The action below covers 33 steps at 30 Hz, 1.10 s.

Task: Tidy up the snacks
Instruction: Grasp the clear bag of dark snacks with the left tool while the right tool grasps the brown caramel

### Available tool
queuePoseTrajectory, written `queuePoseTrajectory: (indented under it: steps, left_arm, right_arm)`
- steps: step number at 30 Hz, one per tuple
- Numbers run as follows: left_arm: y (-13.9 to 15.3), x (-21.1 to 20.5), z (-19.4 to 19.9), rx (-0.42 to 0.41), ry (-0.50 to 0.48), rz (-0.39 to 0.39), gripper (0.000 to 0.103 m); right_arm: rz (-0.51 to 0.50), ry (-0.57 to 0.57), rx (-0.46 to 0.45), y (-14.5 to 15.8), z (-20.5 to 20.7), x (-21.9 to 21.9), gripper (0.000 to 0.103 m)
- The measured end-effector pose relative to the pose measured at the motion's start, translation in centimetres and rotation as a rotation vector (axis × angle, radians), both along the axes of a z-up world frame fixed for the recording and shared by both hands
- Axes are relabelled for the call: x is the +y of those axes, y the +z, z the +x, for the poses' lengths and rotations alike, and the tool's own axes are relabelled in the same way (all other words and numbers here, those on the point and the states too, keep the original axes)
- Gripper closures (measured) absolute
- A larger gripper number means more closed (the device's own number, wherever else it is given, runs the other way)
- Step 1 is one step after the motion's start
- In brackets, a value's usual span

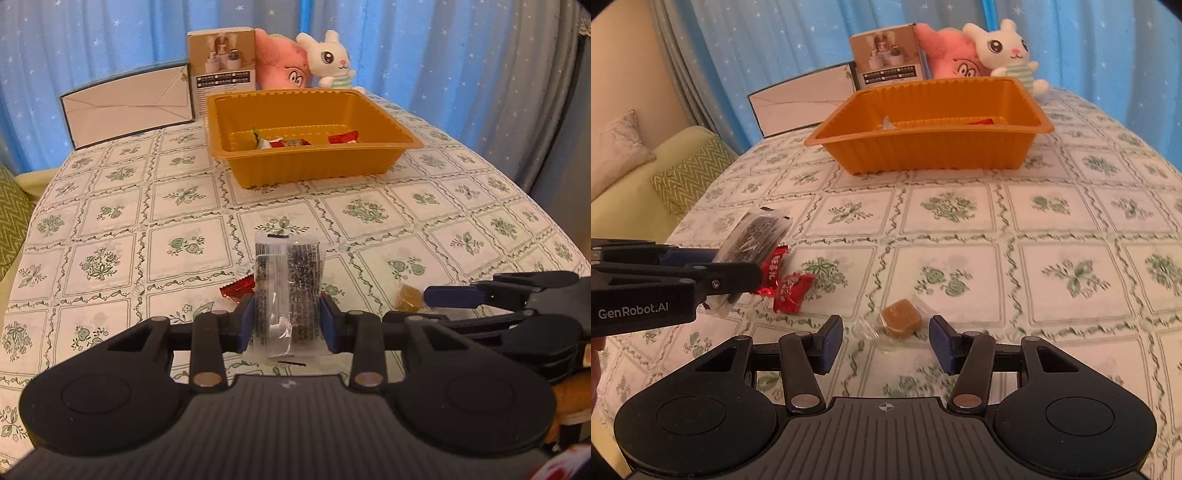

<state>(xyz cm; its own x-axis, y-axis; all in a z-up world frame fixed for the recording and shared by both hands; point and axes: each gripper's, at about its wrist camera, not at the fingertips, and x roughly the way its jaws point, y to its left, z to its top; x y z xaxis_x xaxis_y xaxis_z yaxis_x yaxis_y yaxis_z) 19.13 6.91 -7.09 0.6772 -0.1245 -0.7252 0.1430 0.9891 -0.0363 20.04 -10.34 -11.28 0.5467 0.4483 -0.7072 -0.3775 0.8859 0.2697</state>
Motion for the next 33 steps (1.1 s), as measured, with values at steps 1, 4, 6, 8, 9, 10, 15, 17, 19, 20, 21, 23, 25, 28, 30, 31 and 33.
queuePoseTrajectory:
  steps: [1, 4, 6, 8, 9, 10, 15, 17, 19, 20, 21, 23, 25, 28, 30, 31, 33]
  left_arm:
    - [0.0, 0.2, 0.2, 0.0, 0.01, -0.005, 0.07]
    - [0.1, 0.3, 0.6, -0.002, 0.034, -0.019, 0.069]
    - [0.1, 0.4, 0.8, -0.005, 0.044, -0.03, 0.069]
    - [0.1, 0.5, 0.9, -0.003, 0.053, -0.04, 0.069]
    - [0.1, 0.5, 1.0, -0.002, 0.056, -0.043, 0.069]
    - [0.1, 0.5, 1.0, -0.001, 0.057, -0.045, 0.069]
    - [-0.1, 0.4, 1.1, 0.005, 0.06, -0.043, 0.069]
    - [-0.1, 0.4, 1.2, 0.009, 0.061, -0.045, 0.069]
    - [0.0, 0.3, 1.3, 0.008, 0.061, -0.052, 0.069]
    - [0.0, 0.2, 1.3, 0.006, 0.061, -0.053, 0.069]
    - [0.1, 0.1, 1.4, 0.005, 0.06, -0.052, 0.069]
    - [0.2, -0.3, 1.5, 0.002, 0.056, -0.051, 0.069]
    - [0.3, -0.6, 1.5, -0.001, 0.053, -0.051, 0.069]
    - [0.6, -1.1, 1.6, -0.002, 0.054, -0.056, 0.069]
    - [0.8, -1.4, 1.6, -0.008, 0.054, -0.059, 0.069]
    - [1.0, -1.5, 1.7, -0.011, 0.054, -0.058, 0.069]
    - [1.2, -1.8, 1.6, -0.016, 0.051, -0.055, 0.069]
  right_arm:
    - [-0.01, 0.002, -0.011, -0.1, 0.1, 0.4, 0.051]
    - [-0.04, 0.002, -0.037, -0.3, 0.3, 1.3, 0.051]
    - [-0.059, -0.004, -0.049, -0.5, 0.3, 1.7, 0.051]
    - [-0.066, -0.014, -0.056, -0.6, 0.5, 2.0, 0.051]
    - [-0.07, -0.02, -0.061, -0.6, 0.7, 2.2, 0.051]
    - [-0.075, -0.023, -0.067, -0.7, 0.8, 2.4, 0.051]
    - [-0.122, -0.019, -0.089, -0.9, 0.9, 2.9, 0.056]
    - [-0.144, -0.025, -0.097, -0.8, 0.9, 2.6, 0.071]
    - [-0.145, -0.029, -0.094, -0.8, 1.0, 2.2, 0.079]
    - [-0.145, -0.03, -0.091, -0.8, 0.9, 2.0, 0.08]
    - [-0.152, -0.03, -0.094, -0.7, 0.8, 1.8, 0.08]
    - [-0.166, -0.028, -0.105, -0.6, 0.5, 1.6, 0.08]
    - [-0.165, -0.029, -0.111, -0.2, 0.3, 1.3, 0.081]
    - [-0.159, -0.036, -0.134, 0.7, 0.0, 0.8, 0.081]
    - [-0.159, -0.041, -0.148, 1.3, -0.1, 0.6, 0.081]
    - [-0.163, -0.041, -0.154, 1.5, -0.2, 0.5, 0.081]
    - [-0.167, -0.044, -0.156, 1.8, -0.3, 0.2, 0.081]
